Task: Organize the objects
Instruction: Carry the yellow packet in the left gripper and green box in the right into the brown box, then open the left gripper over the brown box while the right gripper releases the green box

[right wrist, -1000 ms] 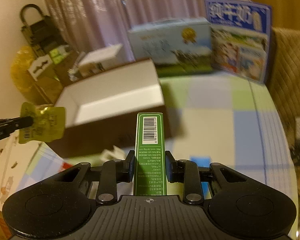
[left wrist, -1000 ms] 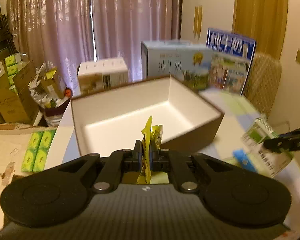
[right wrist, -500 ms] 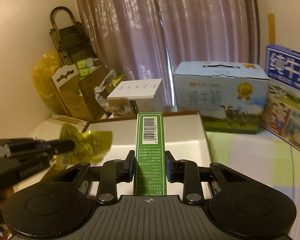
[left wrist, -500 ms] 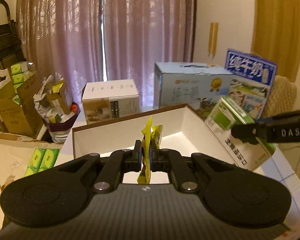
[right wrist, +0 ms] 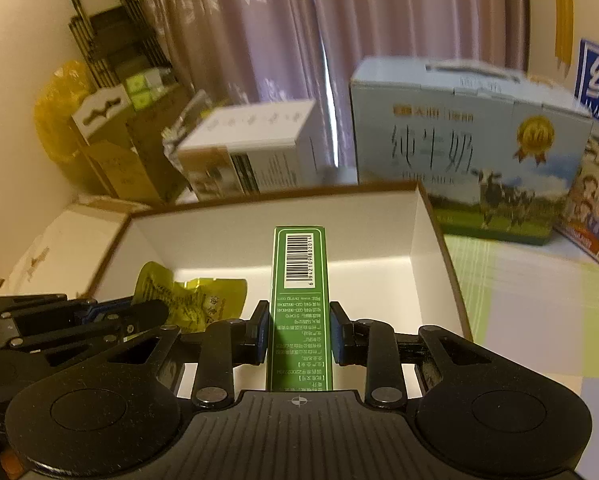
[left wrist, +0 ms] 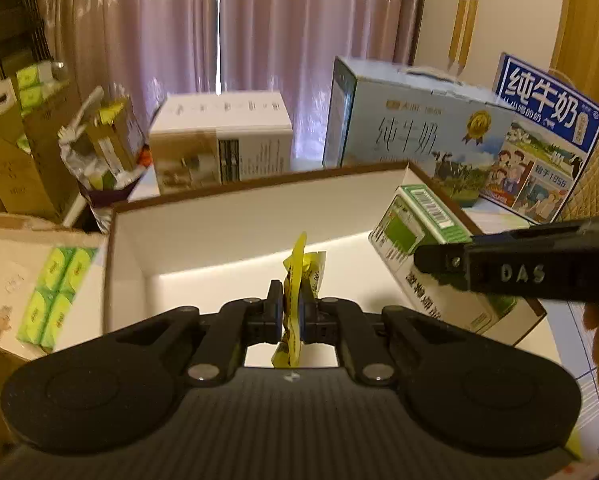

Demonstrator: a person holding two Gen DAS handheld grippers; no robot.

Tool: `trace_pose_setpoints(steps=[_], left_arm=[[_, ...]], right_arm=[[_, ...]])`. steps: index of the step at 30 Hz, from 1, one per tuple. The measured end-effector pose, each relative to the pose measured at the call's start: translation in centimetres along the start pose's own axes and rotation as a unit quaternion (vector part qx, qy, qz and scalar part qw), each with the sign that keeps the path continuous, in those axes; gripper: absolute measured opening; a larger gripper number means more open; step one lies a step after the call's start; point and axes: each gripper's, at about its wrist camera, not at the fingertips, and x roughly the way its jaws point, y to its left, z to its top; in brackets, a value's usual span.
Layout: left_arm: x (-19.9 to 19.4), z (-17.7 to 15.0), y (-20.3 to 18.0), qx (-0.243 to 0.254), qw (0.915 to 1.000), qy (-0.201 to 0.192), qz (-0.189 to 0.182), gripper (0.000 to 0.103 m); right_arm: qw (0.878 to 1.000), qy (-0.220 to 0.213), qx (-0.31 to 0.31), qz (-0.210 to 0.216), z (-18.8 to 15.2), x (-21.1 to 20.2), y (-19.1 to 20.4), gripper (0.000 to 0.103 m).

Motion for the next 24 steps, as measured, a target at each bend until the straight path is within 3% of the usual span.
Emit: trace_pose_setpoints(steps=[4, 6, 8, 12, 16, 24], left_arm=[[1.8, 0.0, 0.1, -0.009, 0.9995, 0.025, -0.019, 0.007], [2.3, 0.1, 0.4, -0.014, 0.999, 0.033, -0.025, 0.013], [2.4, 0.2, 0.5, -0.008, 0.9992, 0.032, -0.02, 0.024], [2.4, 0.4, 1.3, -0.007, 0.9994, 0.034, -0.007, 0.027], [1.9, 0.3, 2.0, -0.002, 0.9995, 0.032, 0.001, 0.038], [0.9, -0.5, 2.4, 0.007, 0.9993, 0.037, 0.002, 0.052]], right_arm=[[1.0, 0.017, 0.007, -0.007, -0.7, 1.3, -0.7, 0.027], [1.0, 0.021, 0.01, -0.009, -0.9, 1.6, -0.9, 0.027], [1.0, 0.024, 0.011, -0.01, -1.0, 1.7, -1.0, 0.027], [0.999, 0.026, 0.016, -0.009, -1.2, 1.9, -1.1, 0.027], [0.999, 0.027, 0.02, -0.01, -1.3, 2.0, -1.1, 0.027], [1.0, -0.008, 0.022, -0.008, -0.6, 0.5, -0.8, 0.032]])
